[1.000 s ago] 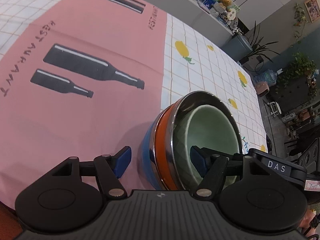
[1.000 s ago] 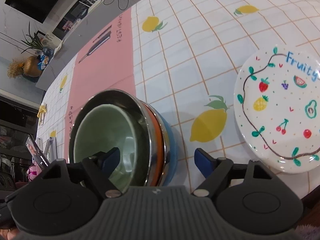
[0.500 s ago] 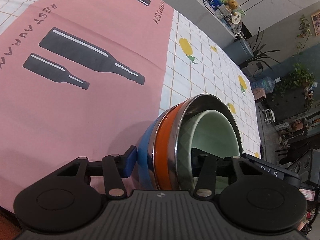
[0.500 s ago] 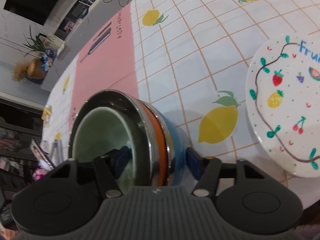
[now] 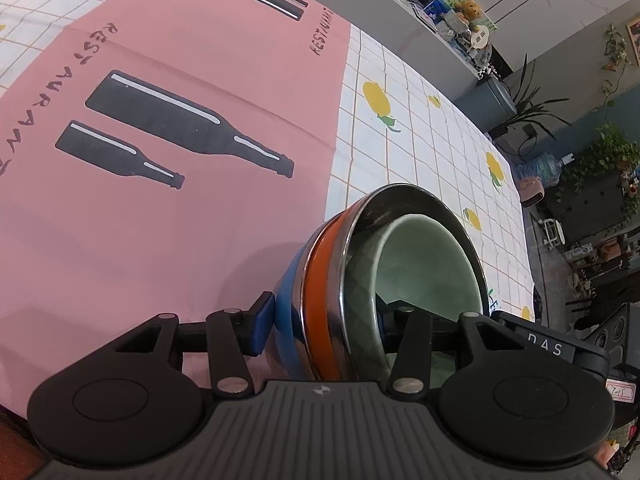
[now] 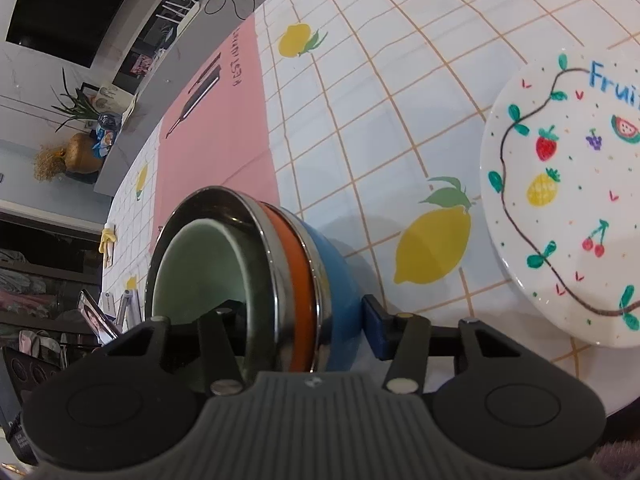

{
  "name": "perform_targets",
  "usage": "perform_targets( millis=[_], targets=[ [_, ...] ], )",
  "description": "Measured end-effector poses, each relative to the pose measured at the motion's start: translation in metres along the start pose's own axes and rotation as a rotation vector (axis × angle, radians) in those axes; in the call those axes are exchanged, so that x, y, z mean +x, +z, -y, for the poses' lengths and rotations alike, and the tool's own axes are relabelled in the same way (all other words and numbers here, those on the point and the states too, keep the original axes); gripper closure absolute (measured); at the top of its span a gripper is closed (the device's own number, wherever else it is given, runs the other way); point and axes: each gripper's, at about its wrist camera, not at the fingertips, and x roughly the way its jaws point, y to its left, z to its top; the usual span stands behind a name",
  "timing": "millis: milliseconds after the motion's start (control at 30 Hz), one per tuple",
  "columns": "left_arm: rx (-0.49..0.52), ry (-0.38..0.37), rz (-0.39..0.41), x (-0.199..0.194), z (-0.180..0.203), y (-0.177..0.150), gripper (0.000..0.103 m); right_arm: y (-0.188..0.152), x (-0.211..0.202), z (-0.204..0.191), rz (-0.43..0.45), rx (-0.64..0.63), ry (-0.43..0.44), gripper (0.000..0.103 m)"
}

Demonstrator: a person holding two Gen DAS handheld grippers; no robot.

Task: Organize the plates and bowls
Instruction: 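Lift the bowl stack with both grippers and carry it over the 'Fruity' plate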

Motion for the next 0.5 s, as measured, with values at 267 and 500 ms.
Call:
perform_targets(
  millis=[267, 500],
  targets=[
    [0.022, 0.003, 0.031, -0.011, 0.012, -0.004, 0.049, -0.001, -0.01, -0.001, 0.016, -0.016, 0.025, 0.053],
    [0.069, -0.029, 0.053, -0.018, 0.044, -0.004, 0.049, 0.007, -0.046, 0.002, 0.074, -0.028, 0.045, 0.053]
  ],
)
